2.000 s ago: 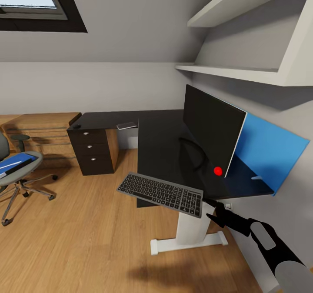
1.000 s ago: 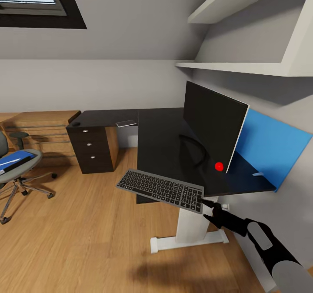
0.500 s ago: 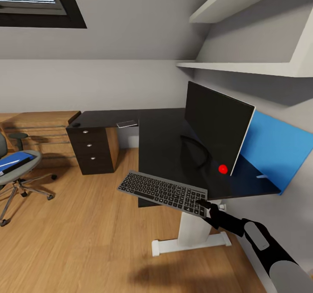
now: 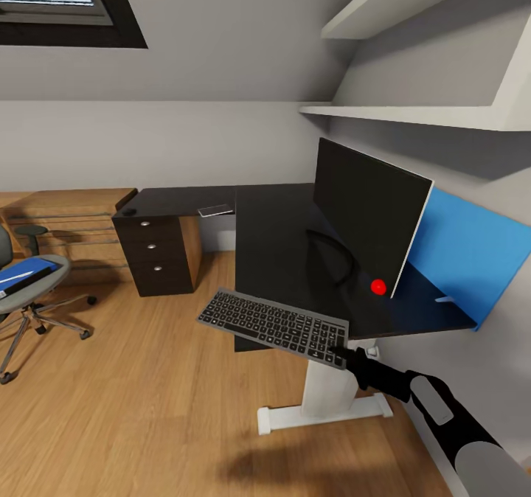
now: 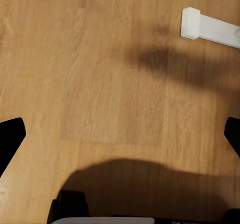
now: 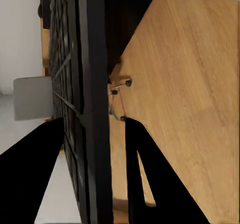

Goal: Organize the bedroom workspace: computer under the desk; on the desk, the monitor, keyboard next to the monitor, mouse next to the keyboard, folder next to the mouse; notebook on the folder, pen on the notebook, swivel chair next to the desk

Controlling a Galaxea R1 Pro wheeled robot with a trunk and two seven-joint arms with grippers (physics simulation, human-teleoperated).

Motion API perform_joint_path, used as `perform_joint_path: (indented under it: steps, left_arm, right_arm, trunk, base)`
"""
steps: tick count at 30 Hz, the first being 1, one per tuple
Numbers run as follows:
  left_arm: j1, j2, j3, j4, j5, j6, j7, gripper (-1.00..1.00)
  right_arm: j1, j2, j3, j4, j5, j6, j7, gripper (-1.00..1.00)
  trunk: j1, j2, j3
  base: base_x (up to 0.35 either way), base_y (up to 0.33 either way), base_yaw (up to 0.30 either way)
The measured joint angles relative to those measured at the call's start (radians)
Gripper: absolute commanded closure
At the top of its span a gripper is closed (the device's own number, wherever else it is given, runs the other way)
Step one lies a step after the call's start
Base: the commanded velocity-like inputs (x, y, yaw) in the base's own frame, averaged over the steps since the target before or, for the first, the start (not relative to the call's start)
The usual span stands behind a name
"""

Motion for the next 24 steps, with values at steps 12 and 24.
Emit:
perform_joint_path:
  steps: [12,24]
  left_arm:
    - [0.0,-0.001,0.0,0.0,0.0,0.0,0.001,-1.0]
    - [0.0,-0.004,0.0,0.0,-0.001,0.0,0.099,-1.0]
  right_arm:
    - [0.0,0.0,0.004,-0.002,0.003,-0.001,0.008,1.0]
    - [0.0,0.004,0.006,-0.005,0.009,-0.004,0.033,1.0]
  trunk:
    - [-0.019,0.035,0.016]
    - [-0.065,0.119,0.053]
  base:
    - [0.0,0.0,0.0]
    - [0.0,0.0,0.0]
